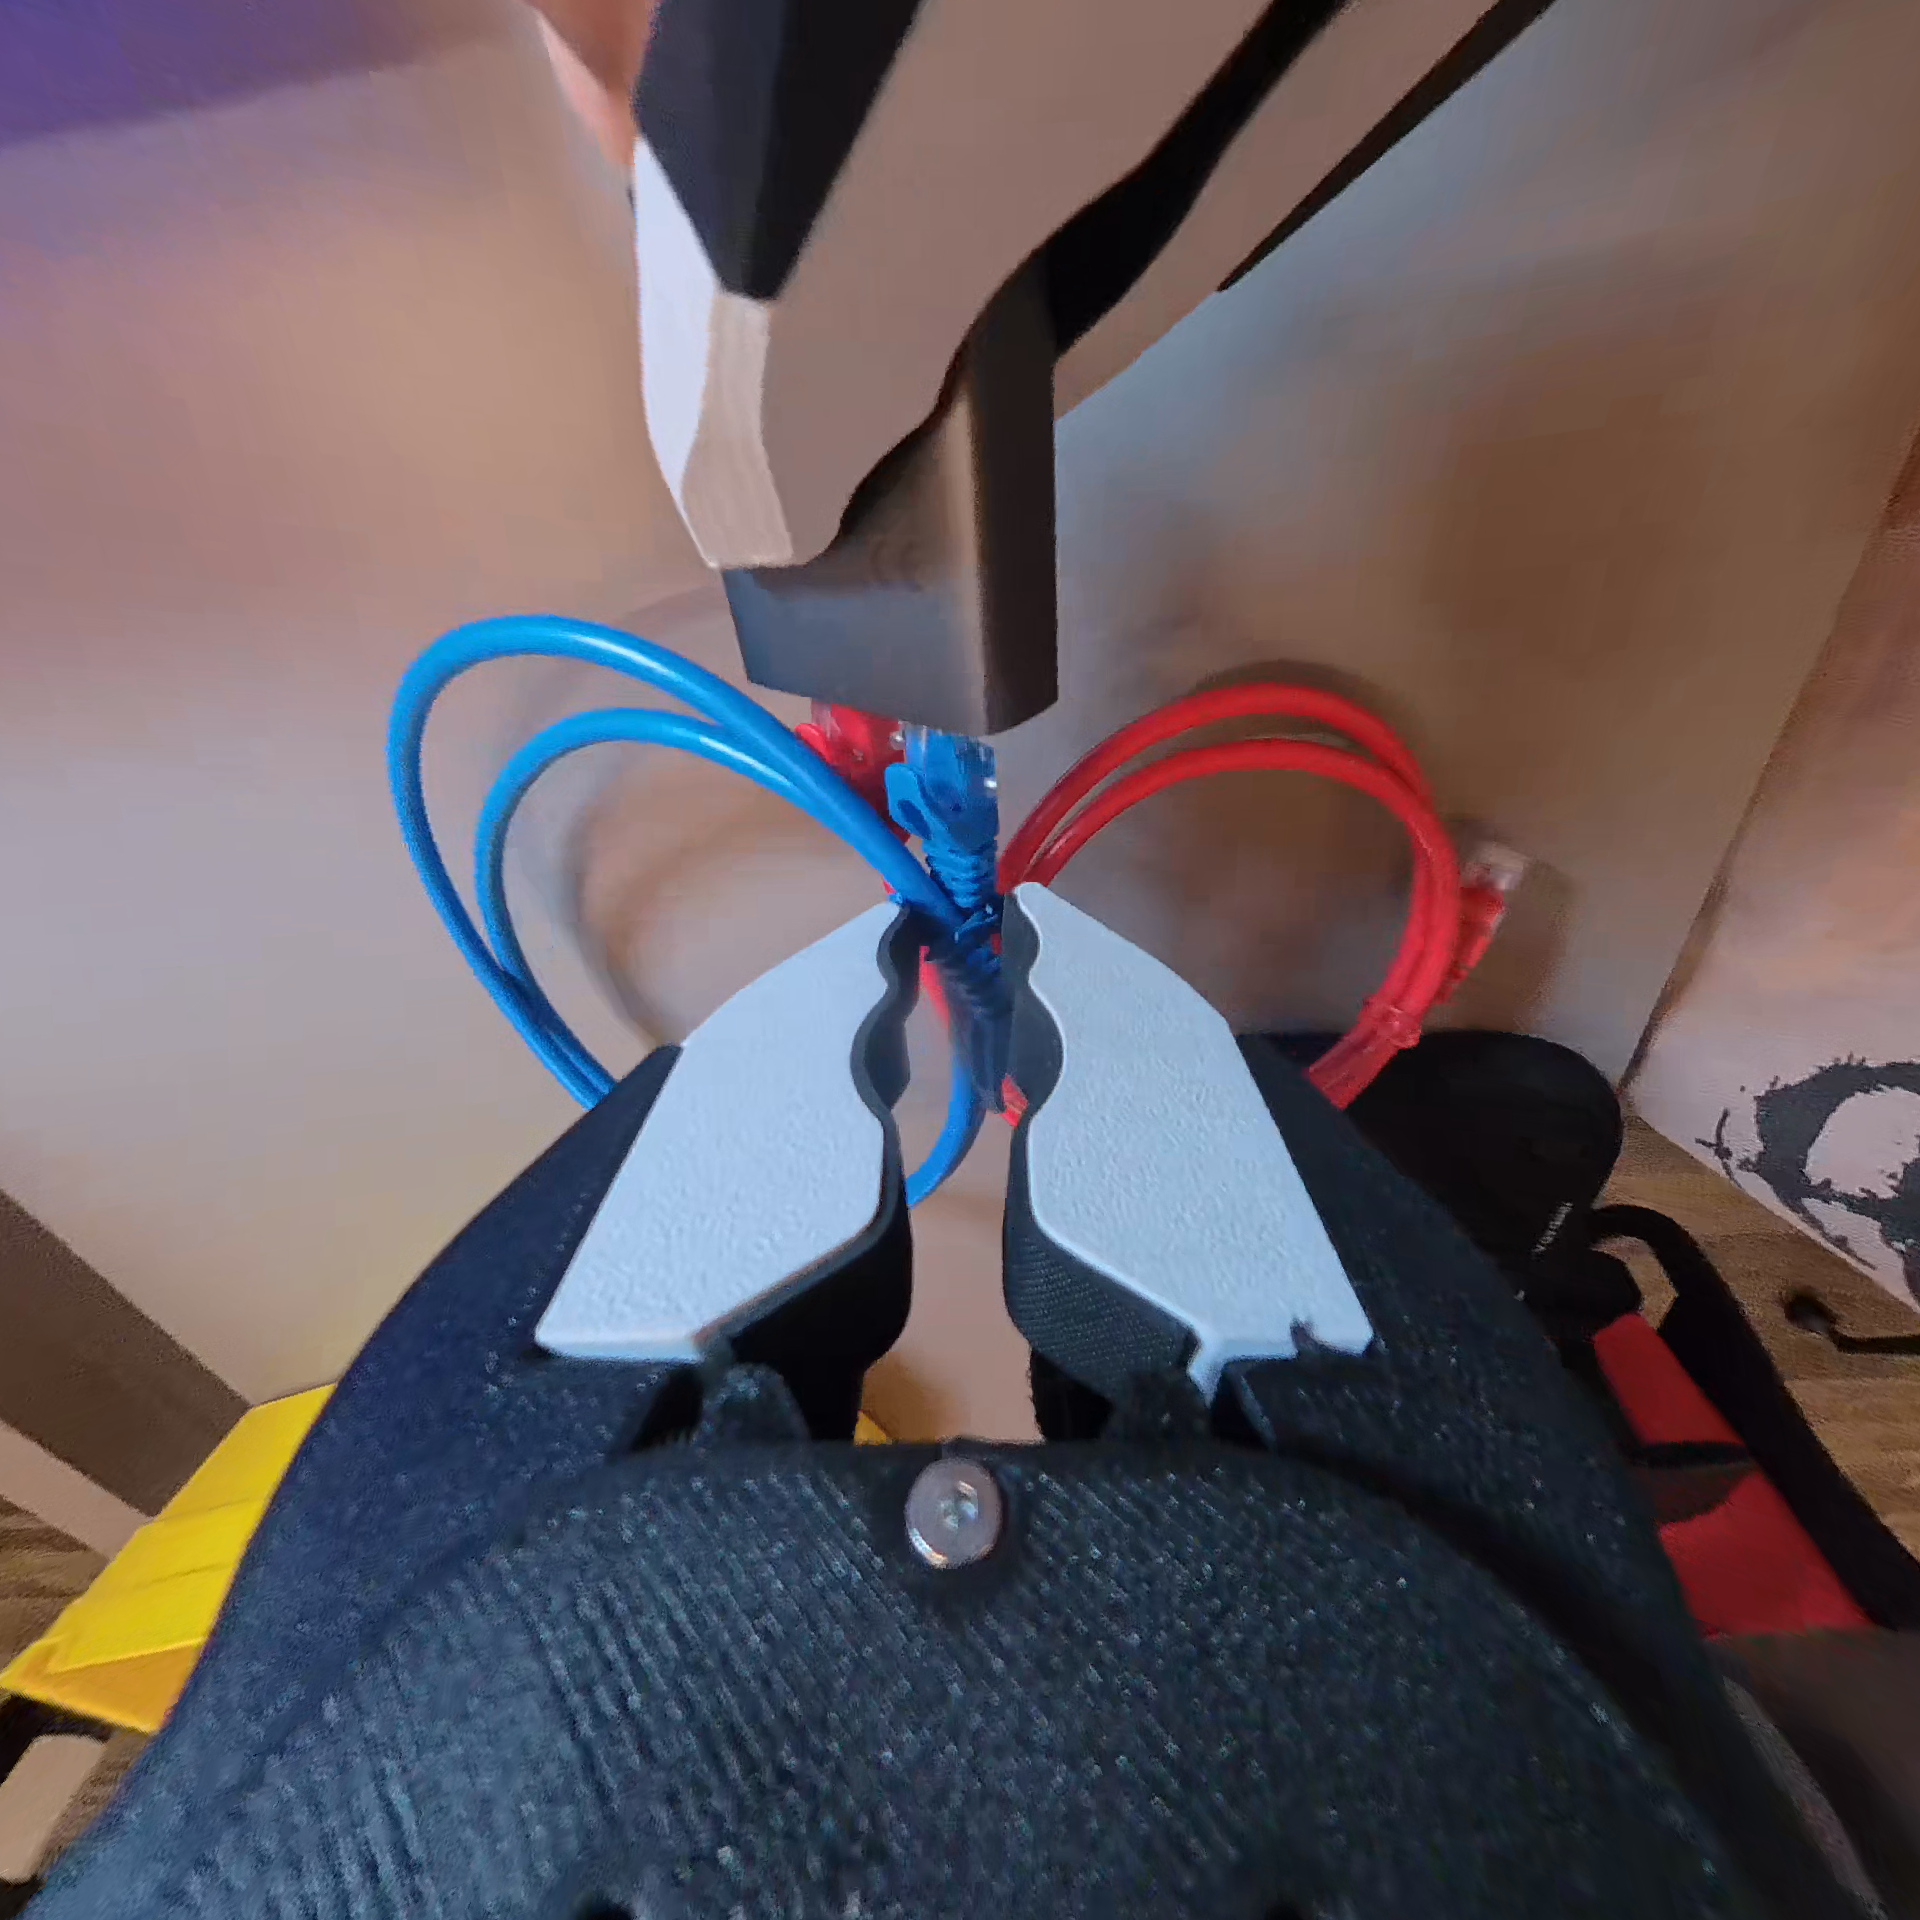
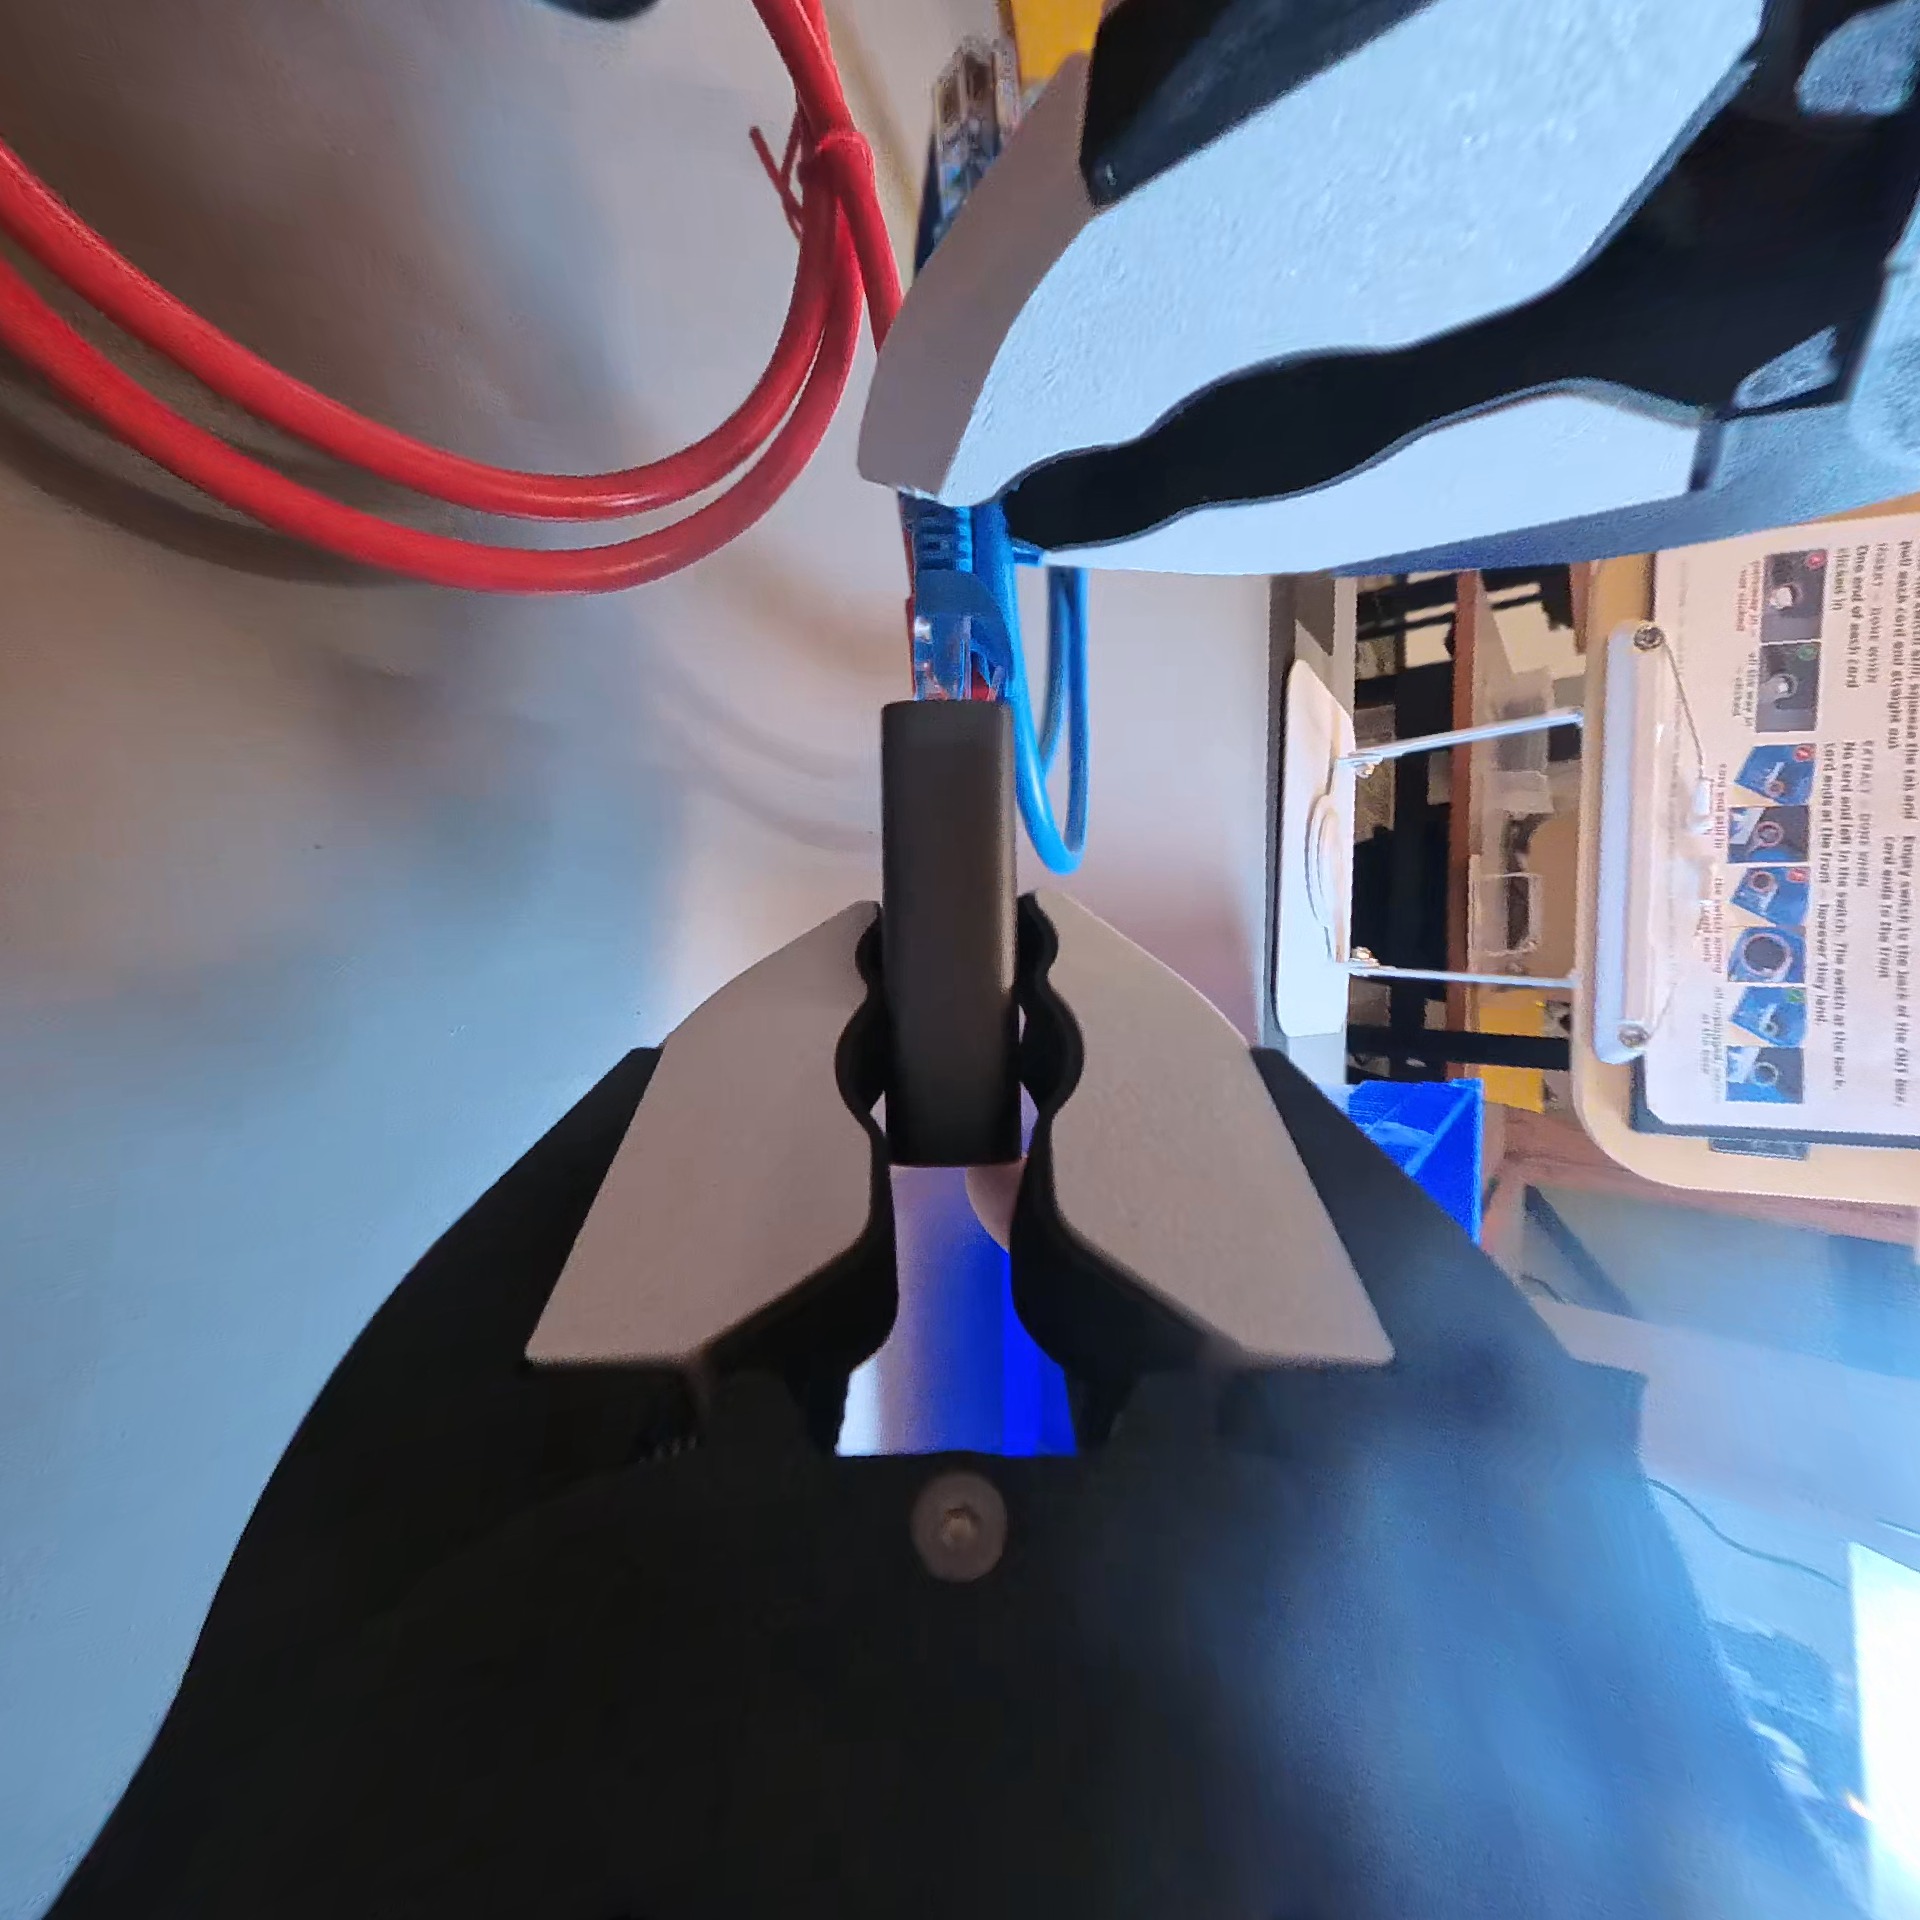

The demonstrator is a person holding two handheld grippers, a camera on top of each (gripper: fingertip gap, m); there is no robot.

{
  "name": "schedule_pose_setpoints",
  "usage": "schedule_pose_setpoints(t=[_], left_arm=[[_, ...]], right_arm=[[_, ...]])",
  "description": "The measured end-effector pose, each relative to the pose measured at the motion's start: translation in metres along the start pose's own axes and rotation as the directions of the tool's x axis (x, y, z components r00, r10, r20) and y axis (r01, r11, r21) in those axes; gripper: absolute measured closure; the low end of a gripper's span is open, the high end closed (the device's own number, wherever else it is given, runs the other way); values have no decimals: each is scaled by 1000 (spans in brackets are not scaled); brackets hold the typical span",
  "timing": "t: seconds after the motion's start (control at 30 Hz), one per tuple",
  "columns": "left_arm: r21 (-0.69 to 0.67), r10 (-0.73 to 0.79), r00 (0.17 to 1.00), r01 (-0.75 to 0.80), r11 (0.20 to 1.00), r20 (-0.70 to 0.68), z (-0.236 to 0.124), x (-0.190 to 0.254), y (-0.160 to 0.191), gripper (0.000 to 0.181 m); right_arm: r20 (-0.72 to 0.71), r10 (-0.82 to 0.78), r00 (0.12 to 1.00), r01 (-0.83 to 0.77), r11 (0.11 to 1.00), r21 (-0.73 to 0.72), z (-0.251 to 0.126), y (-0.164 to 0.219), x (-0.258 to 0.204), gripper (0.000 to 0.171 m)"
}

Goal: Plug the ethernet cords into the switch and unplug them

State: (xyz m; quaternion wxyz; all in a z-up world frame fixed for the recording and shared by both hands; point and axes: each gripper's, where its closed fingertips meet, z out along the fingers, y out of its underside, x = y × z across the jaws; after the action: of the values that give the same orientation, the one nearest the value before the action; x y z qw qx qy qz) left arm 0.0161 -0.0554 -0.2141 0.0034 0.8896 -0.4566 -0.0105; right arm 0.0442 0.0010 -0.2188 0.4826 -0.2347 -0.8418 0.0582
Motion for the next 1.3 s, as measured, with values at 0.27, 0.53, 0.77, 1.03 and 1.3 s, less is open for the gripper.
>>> schedule_pose_setpoints(t=[0.27,0.53,0.77,1.03,1.3], left_arm=[[57,63,998,-64,996,23,2,11,-4,167],[184,28,999,-36,982,47,-2,4,-2,165],[307,39,973,-109,945,225,-10,-1,-3,160],[501,-32,941,-151,852,338,-15,-4,-2,155],[758,-89,950,-180,627,299,-50,12,-22,146]], right_arm=[[31,20,999,-22,998,55,-2,-8,-7,150],[19,21,1000,-22,998,65,1,-8,-2,149],[-32,13,999,-10,998,69,-2,-9,4,149],[-39,38,999,-36,998,59,-1,-9,5,149],[150,249,957,-255,967,23,7,-1,-8,149]])
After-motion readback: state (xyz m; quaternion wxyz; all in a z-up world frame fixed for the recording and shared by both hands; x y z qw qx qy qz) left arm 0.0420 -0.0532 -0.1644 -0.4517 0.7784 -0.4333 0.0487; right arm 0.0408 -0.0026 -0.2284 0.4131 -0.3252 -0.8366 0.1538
